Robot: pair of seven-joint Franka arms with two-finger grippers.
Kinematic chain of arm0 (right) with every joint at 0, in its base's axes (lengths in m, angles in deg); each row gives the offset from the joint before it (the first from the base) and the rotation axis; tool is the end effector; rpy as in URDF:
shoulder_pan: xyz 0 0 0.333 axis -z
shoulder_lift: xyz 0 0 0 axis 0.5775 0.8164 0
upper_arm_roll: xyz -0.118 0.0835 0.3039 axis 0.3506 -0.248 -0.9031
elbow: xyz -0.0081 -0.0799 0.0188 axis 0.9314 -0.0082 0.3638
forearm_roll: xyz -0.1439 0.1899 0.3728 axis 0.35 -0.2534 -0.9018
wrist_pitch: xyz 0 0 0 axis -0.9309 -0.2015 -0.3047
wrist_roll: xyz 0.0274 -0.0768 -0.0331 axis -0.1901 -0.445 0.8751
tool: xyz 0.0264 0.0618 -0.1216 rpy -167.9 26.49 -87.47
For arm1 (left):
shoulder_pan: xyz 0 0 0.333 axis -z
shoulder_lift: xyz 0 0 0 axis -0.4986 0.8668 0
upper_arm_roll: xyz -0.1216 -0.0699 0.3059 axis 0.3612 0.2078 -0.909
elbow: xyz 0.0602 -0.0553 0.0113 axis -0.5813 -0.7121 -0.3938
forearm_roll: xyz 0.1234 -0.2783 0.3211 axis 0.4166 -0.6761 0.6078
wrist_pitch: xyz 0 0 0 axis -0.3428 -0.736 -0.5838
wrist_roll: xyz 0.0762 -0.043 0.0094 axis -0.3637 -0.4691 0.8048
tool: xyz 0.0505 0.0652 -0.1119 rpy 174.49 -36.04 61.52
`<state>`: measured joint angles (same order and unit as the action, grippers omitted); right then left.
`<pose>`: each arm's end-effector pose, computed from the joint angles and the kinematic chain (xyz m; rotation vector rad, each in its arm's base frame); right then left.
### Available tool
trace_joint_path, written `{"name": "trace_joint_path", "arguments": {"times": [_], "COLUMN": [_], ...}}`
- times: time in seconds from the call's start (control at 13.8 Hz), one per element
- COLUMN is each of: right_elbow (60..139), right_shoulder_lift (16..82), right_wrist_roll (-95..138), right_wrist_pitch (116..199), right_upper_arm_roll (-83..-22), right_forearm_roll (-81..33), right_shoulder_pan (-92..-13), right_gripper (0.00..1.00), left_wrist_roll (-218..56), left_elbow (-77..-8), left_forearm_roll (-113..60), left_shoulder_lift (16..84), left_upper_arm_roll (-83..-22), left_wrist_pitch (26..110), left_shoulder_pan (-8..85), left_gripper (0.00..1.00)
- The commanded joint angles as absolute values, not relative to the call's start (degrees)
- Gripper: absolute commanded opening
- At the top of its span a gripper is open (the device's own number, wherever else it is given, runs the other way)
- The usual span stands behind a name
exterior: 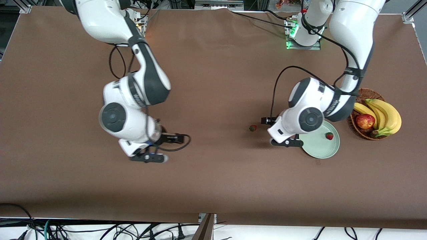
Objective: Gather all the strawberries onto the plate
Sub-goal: 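Grasp the mid-table strawberry with the left gripper while the right gripper withdraws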
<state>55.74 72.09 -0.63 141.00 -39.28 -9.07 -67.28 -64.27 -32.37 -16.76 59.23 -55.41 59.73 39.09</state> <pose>0.7621 0.3204 0.3690 -3.0157 0.0440 0.0907 0.6583 -0.2793 0.2435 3.0780 -0.0165 -0.4380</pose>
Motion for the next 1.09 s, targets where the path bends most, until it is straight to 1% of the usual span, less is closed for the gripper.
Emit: {"name": "trace_joint_path", "arguments": {"times": [0.0, 0.15, 0.36, 0.44, 0.51, 0.58, 0.8, 0.87, 0.94, 1.02], "right_elbow": [57.18, 57.18, 57.18, 57.36, 58.23, 59.37, 65.07, 67.7, 70.25, 72.37], "right_shoulder_lift": [69.02, 66.58, 64.2, 62.62, 60.43, 58.24, 51.12, 48.74, 46.37, 44.43], "right_wrist_roll": [9.23, 15.57, 20.51, 21.39, 21.49, 21.4, 20.79, 20.7, 19.83, 18.95], "right_wrist_pitch": [133.01, 129.74, 125.17, 123.76, 122.62, 122.17, 123.13, 123.22, 123.31, 123.4], "right_upper_arm_roll": [-31.92, -30.06, -24.88, -25.12, -26.78, -30.19, -48.88, -52.08, -52.89, -52.99], "right_forearm_roll": [-7.88, -7.71, -7.71, -7.01, -5.61, -3.08, 9.13, 11.52, 12.58, 12.77], "right_shoulder_pan": [-67.62, -65.87, -64.99, -63.16, -61.22, -58.68, -45.95, -43.65, -43.02, -42.66], "right_gripper": [1.0, 1.0, 1.0, 1.0, 1.0, 1.0, 1.0, 1.0, 1.0, 1.0], "left_wrist_roll": [-59.47, -56.4, -53.31, -53.3, -53.3, -53.39, -52.78, -51.99, -51.98, -51.98], "left_elbow": [-37.05, -39.61, -41.2, -41.2, -41.29, -41.29, -41.38, -41.55, -41.64, -41.55], "left_forearm_roll": [-16.89, -16.81, -16.63, -16.54, -16.54, -15.84, -11.36, -11.18, -11.01, -10.92], "left_shoulder_lift": [58.99, 59.87, 61.97, 62.68, 63.21, 63.56, 64.44, 64.44, 64.44, 64.53], "left_upper_arm_roll": [-56.03, -56.03, -56.38, -56.38, -56.38, -56.47, -56.3, -56.3, -56.3, -56.38], "left_wrist_pitch": [65.84, 71.64, 78.76, 80.18, 81.41, 82.2, 82.65, 82.74, 82.74, 82.74], "left_shoulder_pan": [42.47, 44.58, 47.05, 47.05, 47.13, 47.31, 47.31, 47.57, 47.84, 47.93], "left_gripper": [1.0, 1.0, 1.0, 1.0, 1.0, 1.0, 1.0, 1.0, 1.0, 0.97]}}
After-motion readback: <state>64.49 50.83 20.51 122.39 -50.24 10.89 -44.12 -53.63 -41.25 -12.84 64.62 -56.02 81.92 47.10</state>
